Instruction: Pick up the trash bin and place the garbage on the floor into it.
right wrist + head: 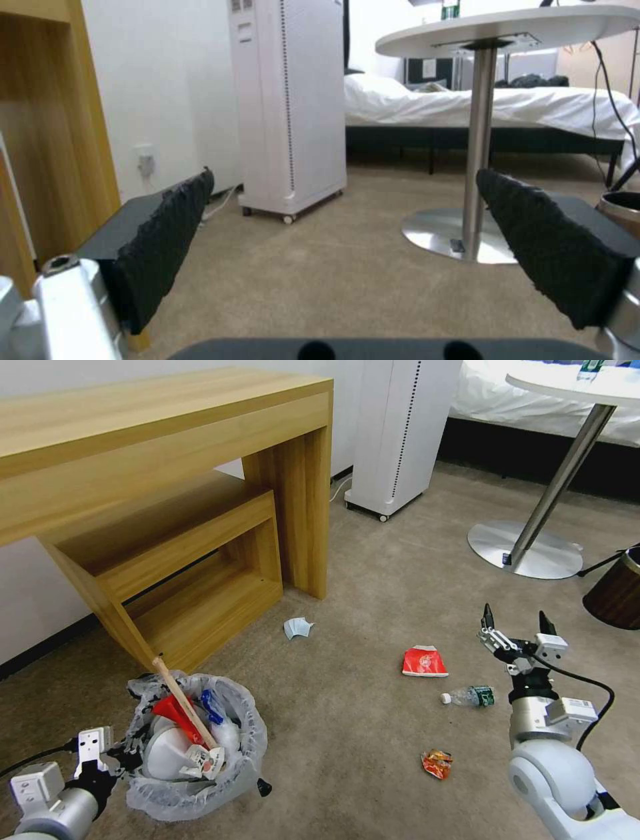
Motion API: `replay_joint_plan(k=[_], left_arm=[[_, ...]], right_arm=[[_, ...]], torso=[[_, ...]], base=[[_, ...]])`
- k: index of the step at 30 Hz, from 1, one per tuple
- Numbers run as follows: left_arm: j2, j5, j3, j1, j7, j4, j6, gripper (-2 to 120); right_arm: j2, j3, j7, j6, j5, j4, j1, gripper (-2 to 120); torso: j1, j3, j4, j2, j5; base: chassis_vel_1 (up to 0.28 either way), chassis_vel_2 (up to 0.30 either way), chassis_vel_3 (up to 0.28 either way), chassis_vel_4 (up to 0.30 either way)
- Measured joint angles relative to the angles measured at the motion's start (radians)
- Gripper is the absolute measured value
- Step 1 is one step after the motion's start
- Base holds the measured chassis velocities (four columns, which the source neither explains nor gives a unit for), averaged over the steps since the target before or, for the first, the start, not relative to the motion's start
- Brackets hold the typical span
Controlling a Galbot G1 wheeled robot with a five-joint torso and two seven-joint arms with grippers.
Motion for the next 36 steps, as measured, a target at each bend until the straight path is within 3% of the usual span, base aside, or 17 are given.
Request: replay_joint_plan(k=[36], left_arm=[[0.008,0.009,-0.004,-0.014,0.000,0.047,-0.012,1]], right_arm=[[-0.001,-0.028,0.013,-0.020,-0.001,-0.023,0.031,100]], torso=[[0.000,0.000,0.0001,0.000,-0.0001]], base=[[-0.008,-0.006,-0.007,-0.008]])
